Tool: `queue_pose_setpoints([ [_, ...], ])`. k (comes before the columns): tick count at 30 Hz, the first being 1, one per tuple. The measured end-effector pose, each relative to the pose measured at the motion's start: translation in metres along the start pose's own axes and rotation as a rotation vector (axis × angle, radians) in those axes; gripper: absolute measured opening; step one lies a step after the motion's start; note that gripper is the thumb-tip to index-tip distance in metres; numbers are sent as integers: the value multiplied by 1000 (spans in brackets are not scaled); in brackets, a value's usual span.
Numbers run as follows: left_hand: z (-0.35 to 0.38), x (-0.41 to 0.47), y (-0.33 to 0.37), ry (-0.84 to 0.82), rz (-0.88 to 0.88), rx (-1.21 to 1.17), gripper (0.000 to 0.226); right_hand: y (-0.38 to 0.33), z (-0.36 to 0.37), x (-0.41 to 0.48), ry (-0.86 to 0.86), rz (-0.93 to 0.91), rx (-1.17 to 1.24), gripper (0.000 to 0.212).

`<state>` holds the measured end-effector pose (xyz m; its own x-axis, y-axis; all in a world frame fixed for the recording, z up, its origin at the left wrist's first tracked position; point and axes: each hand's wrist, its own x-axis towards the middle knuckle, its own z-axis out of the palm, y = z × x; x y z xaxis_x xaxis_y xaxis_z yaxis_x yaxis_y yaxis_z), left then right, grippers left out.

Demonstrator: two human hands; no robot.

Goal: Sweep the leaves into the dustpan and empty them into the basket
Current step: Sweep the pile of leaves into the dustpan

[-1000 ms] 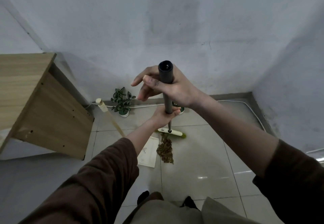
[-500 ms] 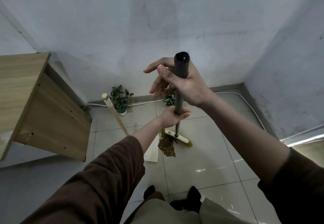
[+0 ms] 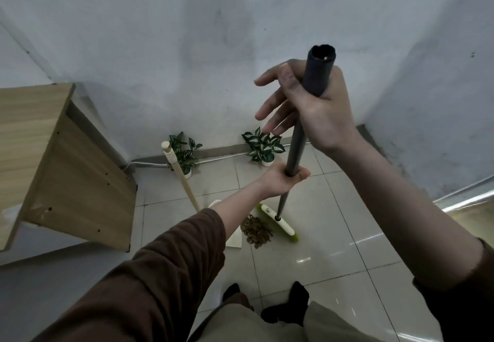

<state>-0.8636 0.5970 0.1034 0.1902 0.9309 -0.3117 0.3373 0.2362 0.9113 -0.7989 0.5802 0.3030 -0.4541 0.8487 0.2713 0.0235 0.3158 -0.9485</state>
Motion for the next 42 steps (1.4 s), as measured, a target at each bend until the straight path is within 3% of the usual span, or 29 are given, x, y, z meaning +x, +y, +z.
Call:
queue_pose_setpoints([
  [4, 6, -3, 5, -41, -5, -6, 14, -3, 9, 1, 165, 1, -62, 26],
  [8, 12, 0, 3, -8, 53, 51, 13, 9, 17, 4, 298, 40, -115, 27],
  [14, 5, -2, -4, -154, 51, 99, 29, 25, 23, 7, 411, 85, -102, 23],
  [28, -51, -28, -39, -27, -68, 100, 22, 13, 83, 22, 261, 40, 15, 16],
  [35, -77, -53, -43, 76, 13, 45, 16, 0, 100, 28, 238, 20, 86, 17],
  [42, -82, -61, -40, 166, 1, 41, 28, -16, 100, 28, 225, 13, 93, 22],
])
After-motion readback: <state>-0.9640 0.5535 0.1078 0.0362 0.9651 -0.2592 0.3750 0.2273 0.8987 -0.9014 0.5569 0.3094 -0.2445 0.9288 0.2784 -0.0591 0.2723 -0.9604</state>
